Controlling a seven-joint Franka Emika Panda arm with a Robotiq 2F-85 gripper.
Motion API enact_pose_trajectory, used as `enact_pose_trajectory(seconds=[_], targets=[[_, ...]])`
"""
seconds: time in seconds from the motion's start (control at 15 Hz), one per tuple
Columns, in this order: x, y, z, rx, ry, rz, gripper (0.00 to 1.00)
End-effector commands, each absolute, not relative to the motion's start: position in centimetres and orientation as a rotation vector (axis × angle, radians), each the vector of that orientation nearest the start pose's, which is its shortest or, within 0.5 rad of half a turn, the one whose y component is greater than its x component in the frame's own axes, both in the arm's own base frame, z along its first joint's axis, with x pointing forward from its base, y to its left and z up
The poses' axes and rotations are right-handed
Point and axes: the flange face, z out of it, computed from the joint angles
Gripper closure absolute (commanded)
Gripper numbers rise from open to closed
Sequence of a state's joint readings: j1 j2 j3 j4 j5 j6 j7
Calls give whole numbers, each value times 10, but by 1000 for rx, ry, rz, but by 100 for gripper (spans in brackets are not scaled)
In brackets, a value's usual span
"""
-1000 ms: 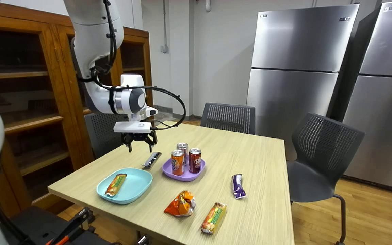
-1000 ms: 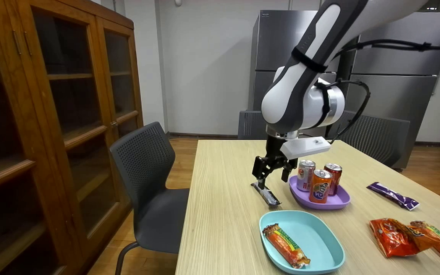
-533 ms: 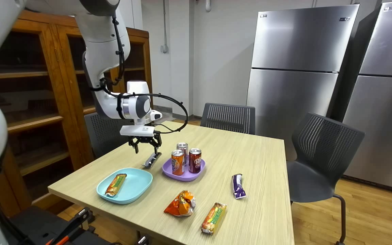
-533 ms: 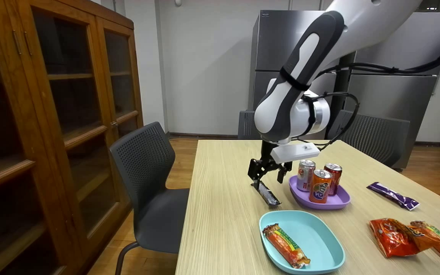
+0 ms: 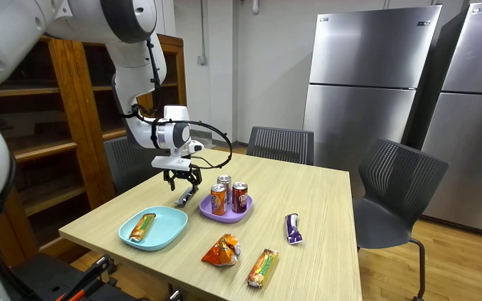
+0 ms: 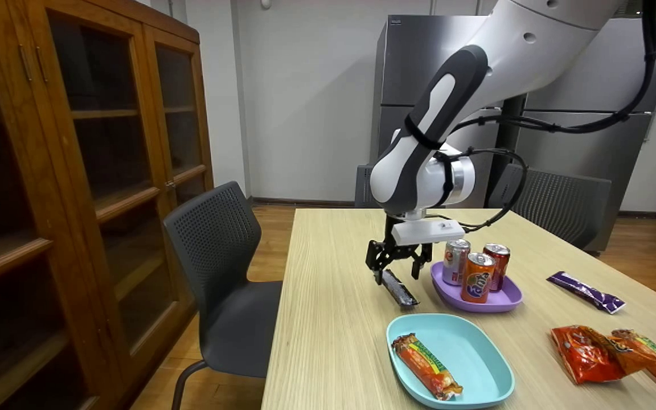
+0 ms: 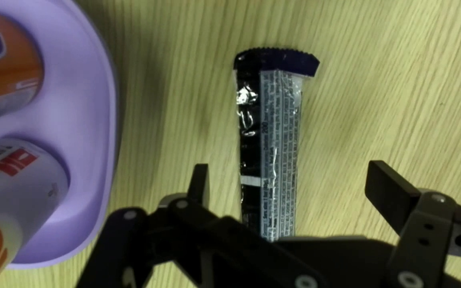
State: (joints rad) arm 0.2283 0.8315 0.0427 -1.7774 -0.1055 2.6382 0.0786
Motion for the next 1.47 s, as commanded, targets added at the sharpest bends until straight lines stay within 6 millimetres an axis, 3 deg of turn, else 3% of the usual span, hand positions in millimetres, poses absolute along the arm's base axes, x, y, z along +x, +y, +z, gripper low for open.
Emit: enact_pose_trajectory(seconds=[0.0,0.8,0.87,0.93,1.4], targets=[[636,181,89,-3139,-344,13,0],[647,185,73,-3151,-303,89,0],[648,185,71,-3152,-302,91,7],[648,185,70,-3153,-301,95,26],[651,187,70,-3148,-306,91,80]])
